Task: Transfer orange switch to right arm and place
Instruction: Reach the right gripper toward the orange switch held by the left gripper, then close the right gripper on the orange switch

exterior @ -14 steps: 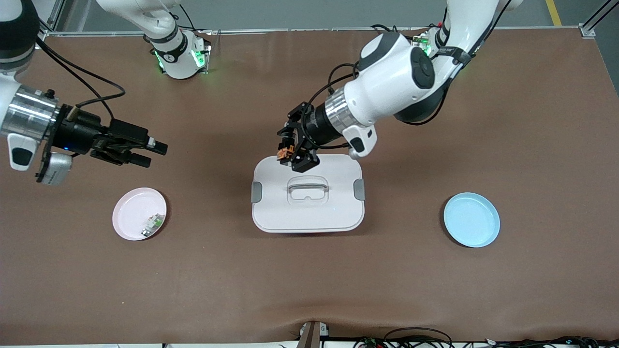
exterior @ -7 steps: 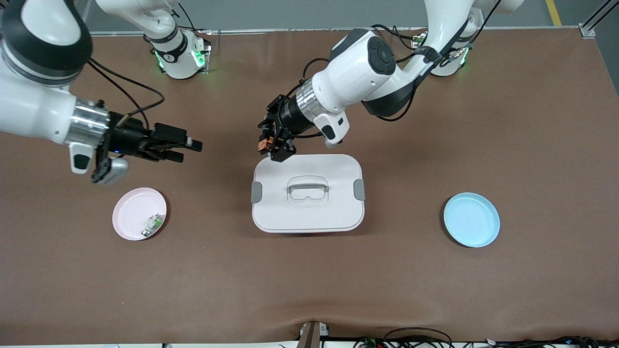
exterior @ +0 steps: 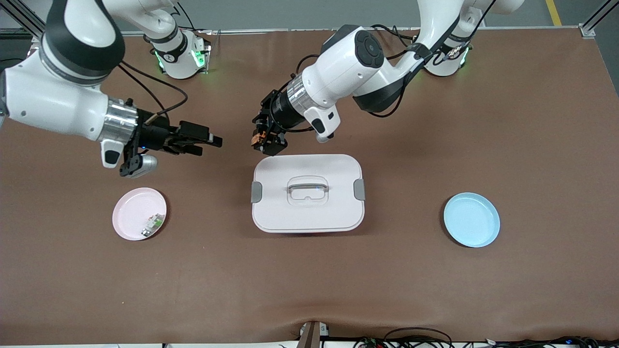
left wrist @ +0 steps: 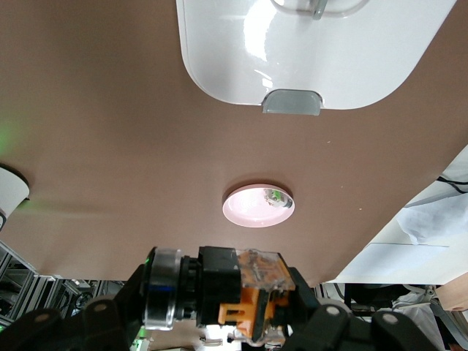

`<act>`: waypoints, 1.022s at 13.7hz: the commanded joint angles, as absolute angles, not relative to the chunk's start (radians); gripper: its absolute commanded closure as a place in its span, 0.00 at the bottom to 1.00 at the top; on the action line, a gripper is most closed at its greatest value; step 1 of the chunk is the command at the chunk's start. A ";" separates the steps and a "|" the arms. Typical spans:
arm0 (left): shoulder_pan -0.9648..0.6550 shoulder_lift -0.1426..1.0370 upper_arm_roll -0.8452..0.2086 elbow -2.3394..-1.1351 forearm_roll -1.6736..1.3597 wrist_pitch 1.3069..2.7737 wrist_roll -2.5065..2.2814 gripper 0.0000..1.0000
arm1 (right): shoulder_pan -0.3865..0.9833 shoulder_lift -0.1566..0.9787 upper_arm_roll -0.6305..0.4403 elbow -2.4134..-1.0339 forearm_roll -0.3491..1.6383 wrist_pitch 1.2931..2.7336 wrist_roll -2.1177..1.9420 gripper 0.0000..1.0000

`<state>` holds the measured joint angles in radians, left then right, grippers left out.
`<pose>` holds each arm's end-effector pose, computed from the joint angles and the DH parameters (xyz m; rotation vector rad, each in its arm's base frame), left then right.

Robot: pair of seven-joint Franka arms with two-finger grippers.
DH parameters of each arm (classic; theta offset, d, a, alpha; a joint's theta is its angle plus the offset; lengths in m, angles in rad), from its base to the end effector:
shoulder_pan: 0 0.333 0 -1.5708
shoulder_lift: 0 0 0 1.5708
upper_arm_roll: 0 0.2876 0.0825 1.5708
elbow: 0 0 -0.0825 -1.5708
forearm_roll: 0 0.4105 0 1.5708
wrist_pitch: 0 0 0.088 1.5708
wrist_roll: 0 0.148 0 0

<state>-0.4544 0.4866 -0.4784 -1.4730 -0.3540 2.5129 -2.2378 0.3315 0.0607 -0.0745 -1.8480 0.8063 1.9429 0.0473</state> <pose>0.4983 -0.5845 0.4262 1.6926 1.8285 -0.6414 0.5783 0.2316 0.4424 -2.3922 0.1007 0.1017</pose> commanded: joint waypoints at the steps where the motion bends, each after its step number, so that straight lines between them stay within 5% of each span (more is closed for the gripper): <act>1: -0.468 0.489 -0.466 -1.460 -0.325 2.528 -2.261 0.71 | 0.423 0.008 -0.083 -1.908 0.827 2.022 0.171 0.00; 14: -0.468 0.488 -0.466 -1.462 -0.314 2.528 -2.261 0.71 | 0.512 0.029 -0.084 -1.914 0.811 2.100 0.195 0.00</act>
